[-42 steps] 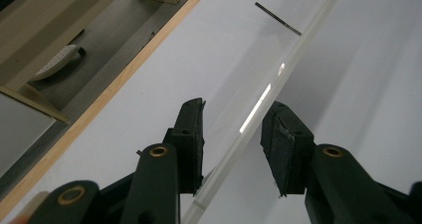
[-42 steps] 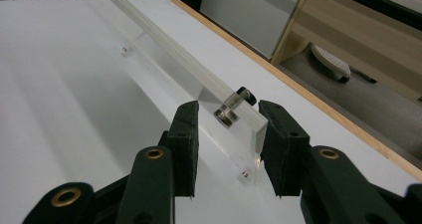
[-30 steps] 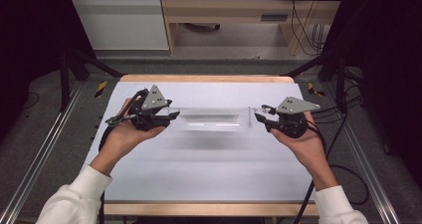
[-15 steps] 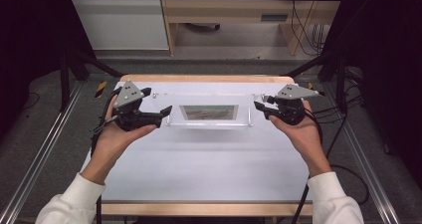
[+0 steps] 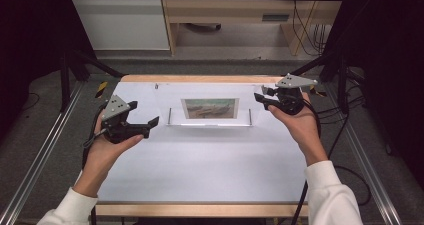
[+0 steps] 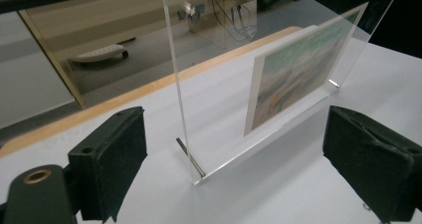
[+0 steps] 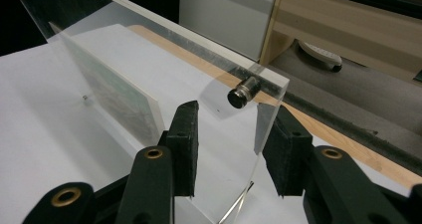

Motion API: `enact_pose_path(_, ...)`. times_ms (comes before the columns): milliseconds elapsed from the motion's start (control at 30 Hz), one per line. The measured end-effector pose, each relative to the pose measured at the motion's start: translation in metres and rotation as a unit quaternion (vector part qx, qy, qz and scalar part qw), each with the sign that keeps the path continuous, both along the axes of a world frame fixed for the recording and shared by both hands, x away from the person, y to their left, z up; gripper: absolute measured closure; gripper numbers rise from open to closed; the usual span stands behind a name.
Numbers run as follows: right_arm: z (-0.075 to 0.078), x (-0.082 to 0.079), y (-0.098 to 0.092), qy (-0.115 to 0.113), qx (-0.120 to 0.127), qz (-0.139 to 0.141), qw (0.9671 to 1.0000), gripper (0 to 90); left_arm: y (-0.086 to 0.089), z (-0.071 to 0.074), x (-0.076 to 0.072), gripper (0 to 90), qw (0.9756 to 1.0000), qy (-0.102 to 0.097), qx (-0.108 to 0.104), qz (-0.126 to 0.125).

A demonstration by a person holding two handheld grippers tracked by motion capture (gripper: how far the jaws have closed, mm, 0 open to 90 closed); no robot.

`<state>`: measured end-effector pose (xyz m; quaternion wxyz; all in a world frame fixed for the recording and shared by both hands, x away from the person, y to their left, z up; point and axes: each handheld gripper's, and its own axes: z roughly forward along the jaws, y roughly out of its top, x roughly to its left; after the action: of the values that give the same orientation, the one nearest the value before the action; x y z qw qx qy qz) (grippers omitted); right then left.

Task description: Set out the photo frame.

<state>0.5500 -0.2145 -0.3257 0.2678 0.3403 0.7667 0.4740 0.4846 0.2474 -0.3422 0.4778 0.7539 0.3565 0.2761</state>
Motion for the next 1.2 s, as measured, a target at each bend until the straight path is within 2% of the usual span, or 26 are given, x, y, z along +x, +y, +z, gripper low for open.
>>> enact_pose_path(200, 0.001, 0.008, 0.0, 0.006, 0.004, -0.002, 1.0, 60.5, 0.004, -0.022, -0.002, 9.0, 0.9999, 0.011, -0.003, 0.004)
enact_pose_path(233, 0.001, 0.01, 0.0, 0.008, 0.006, -0.004, 0.9999, 60.5, 0.005, -0.033, -0.002, 9.0, 0.9997, 0.023, -0.002, 0.004)
enact_pose_path(267, 0.001, 0.01, 0.0, 0.008, 0.006, -0.004, 0.9999, 60.5, 0.005, -0.033, -0.002, 9.0, 0.9997, 0.023, -0.002, 0.004)
enact_pose_path(300, 0.002, 0.012, 0.0, 0.011, 0.009, -0.006, 0.9999, 60.3, 0.006, -0.045, -0.003, 9.0, 0.9995, 0.031, 0.001, 0.003)
enact_pose_path(333, 0.002, 0.012, 0.0, 0.011, 0.009, -0.006, 0.9999, 60.3, 0.006, -0.045, -0.003, 9.0, 0.9995, 0.031, 0.001, 0.003)
enact_pose_path(367, 0.002, 0.014, 0.0, 0.013, 0.01, -0.007, 0.9998, 60.2, 0.006, -0.054, -0.002, 9.0, 0.999, 0.043, 0.008, 0.003)
enact_pose_path(400, 0.002, 0.014, 0.0, 0.013, 0.01, -0.007, 0.9998, 60.2, 0.006, -0.054, -0.002, 8.7, 0.999, 0.043, 0.008, 0.003)
enact_pose_path(467, 0.002, 0.018, 0.0, 0.016, 0.013, -0.01, 0.9997, 60.0, 0.006, -0.064, -0.002, 8.4, 0.9983, 0.053, 0.025, 0.002)
enact_pose_path(600, 0.002, 0.022, 0.0, 0.017, 0.019, -0.01, 0.9996, 59.8, 0.006, -0.075, 0.0, 8.2, 0.997, 0.069, 0.036, 0.003)
enact_pose_path(833, 0.002, 0.029, 0.0, 0.022, 0.029, -0.015, 0.9992, 59.4, 0.004, -0.089, 0.002, 8.2, 0.995, 0.086, 0.05, 0.003)
enact_pose_path(900, 0.001, 0.03, 0.0, 0.023, 0.032, -0.017, 0.9991, 59.4, 0.004, -0.091, 0.002, 8.2, 0.9945, 0.087, 0.058, 0.003)
enact_pose_path(1200, 0.0, 0.038, 0.001, 0.026, 0.044, -0.028, 0.9983, 58.7, 0.008, -0.098, 0.004, 8.3, 0.9932, 0.094, 0.068, 0.012)
